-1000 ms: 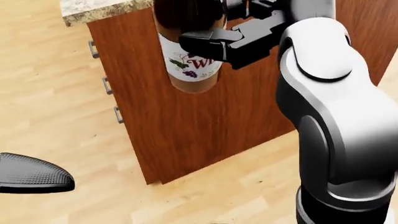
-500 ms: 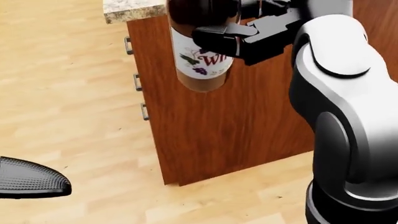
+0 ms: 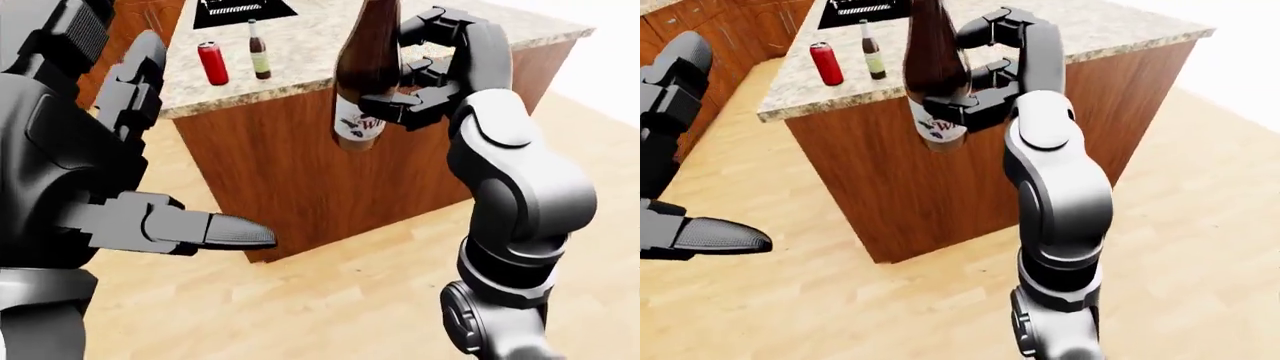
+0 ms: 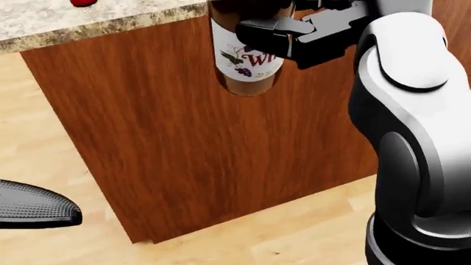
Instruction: Move the drinks to the dining counter.
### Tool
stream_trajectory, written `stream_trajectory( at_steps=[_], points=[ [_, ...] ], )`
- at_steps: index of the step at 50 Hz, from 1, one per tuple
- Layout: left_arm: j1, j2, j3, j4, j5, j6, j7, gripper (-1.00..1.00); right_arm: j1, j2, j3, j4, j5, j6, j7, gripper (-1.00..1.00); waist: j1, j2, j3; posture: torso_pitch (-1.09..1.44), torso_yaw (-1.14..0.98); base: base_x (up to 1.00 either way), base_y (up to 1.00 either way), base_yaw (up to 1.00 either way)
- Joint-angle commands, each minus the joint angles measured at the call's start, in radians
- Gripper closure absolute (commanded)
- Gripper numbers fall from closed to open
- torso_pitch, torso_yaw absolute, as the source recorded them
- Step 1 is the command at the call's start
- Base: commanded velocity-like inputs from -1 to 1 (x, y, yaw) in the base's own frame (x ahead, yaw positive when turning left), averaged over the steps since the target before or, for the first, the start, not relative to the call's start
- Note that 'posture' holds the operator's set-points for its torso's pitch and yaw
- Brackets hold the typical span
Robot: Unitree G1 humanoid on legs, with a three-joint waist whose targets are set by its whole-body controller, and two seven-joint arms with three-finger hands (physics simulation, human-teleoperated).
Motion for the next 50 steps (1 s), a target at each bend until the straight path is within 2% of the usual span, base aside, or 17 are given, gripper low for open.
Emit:
stream_trajectory(
  at_steps=[1,4,7,9,11,13,16,19,22,24,25,26,27,31,34,35,50],
  points=[
    [-0.009,0.006,0.009,0.003,0.013,-0.011,-0.003,-1.00,-0.036,-0.004,-0.003,-0.045,0.012,-0.070,0.010,1.00,0.002,0.016,-0.015,0.00,0.00,0.75,-0.73,0.00],
    [-0.008,0.007,0.012,0.003,0.012,-0.010,-0.005,-1.00,-0.038,-0.004,-0.005,-0.042,0.012,-0.071,0.011,1.00,0.000,0.020,-0.068,0.00,0.00,0.75,-0.73,0.00],
    [-0.007,0.010,0.014,0.002,0.009,-0.012,-0.005,-1.00,-0.038,-0.003,-0.010,-0.042,0.014,-0.074,0.012,1.00,0.024,0.017,-0.061,0.00,0.00,0.75,-0.74,0.00],
    [-0.010,0.012,0.013,0.004,0.007,-0.013,-0.003,-1.00,-0.043,-0.005,-0.011,-0.047,0.015,-0.065,0.011,1.00,0.033,-0.014,-0.052,0.00,0.00,0.74,-0.73,0.00],
    [-0.011,0.016,0.015,0.004,0.002,-0.015,-0.002,-1.00,-0.046,-0.005,-0.012,-0.051,0.017,-0.060,0.010,1.00,0.013,-0.107,-0.082,0.00,0.00,0.74,-0.73,0.00],
    [-0.009,0.019,0.019,0.005,0.000,-0.017,-0.002,-1.00,-0.047,-0.005,-0.010,-0.053,0.018,-0.058,0.008,1.00,-0.004,-0.082,-0.036,0.00,0.00,0.70,-0.73,0.00],
    [-0.005,0.020,0.020,0.004,0.004,-0.020,-0.006,-1.00,-0.043,-0.006,-0.001,-0.052,0.013,-0.065,0.008,1.00,-0.025,-0.066,-0.051,0.00,0.00,0.56,-0.45,0.00],
    [0.001,0.020,0.023,0.004,0.006,-0.021,-0.008,-1.00,-0.036,-0.006,0.013,-0.056,0.004,-0.069,0.018,1.00,0.009,-0.099,-0.045,0.00,0.00,0.20,0.04,0.24],
    [0.008,0.024,0.033,0.003,0.003,-0.024,-0.010,-1.00,-0.042,-0.002,0.011,-0.061,-0.002,-0.059,0.025,1.00,0.038,-0.066,-0.024,0.00,0.00,0.18,0.00,1.00],
    [0.009,0.024,0.030,0.002,0.006,-0.026,-0.010,-1.00,-0.041,0.001,0.010,-0.062,-0.004,-0.058,0.028,1.00,0.069,-0.007,-0.017,0.00,0.00,0.17,0.00,1.00],
    [0.011,0.022,0.029,0.000,0.008,-0.026,-0.010,-1.00,-0.041,0.002,0.011,-0.064,-0.005,-0.057,0.029,1.00,0.091,0.088,-0.029,0.00,0.00,0.18,0.00,1.00],
    [0.012,0.022,0.029,-0.001,0.007,-0.027,-0.009,-1.00,-0.041,0.003,0.011,-0.062,-0.006,-0.060,0.032,1.00,0.044,0.051,-0.041,0.00,0.00,0.18,0.00,1.00],
    [0.014,0.023,0.031,-0.001,0.006,-0.027,-0.009,-1.00,-0.041,0.005,0.012,-0.061,-0.006,-0.062,0.035,1.00,0.040,0.044,-0.057,0.00,0.00,0.18,0.00,1.00],
    [0.021,0.023,0.036,-0.003,0.008,-0.029,-0.012,-1.00,-0.047,0.008,0.014,-0.070,-0.010,-0.051,0.042,1.00,0.041,-0.007,-0.047,0.00,0.00,0.18,0.00,1.00],
    [0.023,0.023,0.038,-0.002,0.010,-0.031,-0.016,-1.00,-0.053,0.008,0.015,-0.072,-0.013,-0.046,0.047,1.00,-0.013,-0.133,-0.068,0.00,0.00,0.18,0.00,1.00],
    [0.025,0.023,0.040,-0.003,0.010,-0.031,-0.016,-1.00,-0.055,0.009,0.016,-0.072,-0.014,-0.044,0.048,1.00,-0.004,-0.092,-0.052,0.00,0.00,0.17,0.00,1.00],
    [0.027,0.081,0.062,0.001,-0.043,-0.071,0.002,-1.00,-0.104,0.006,0.010,-0.082,-0.023,0.001,0.061,1.00,0.015,-0.042,-0.052,0.00,0.00,0.18,0.00,1.00]
  ],
)
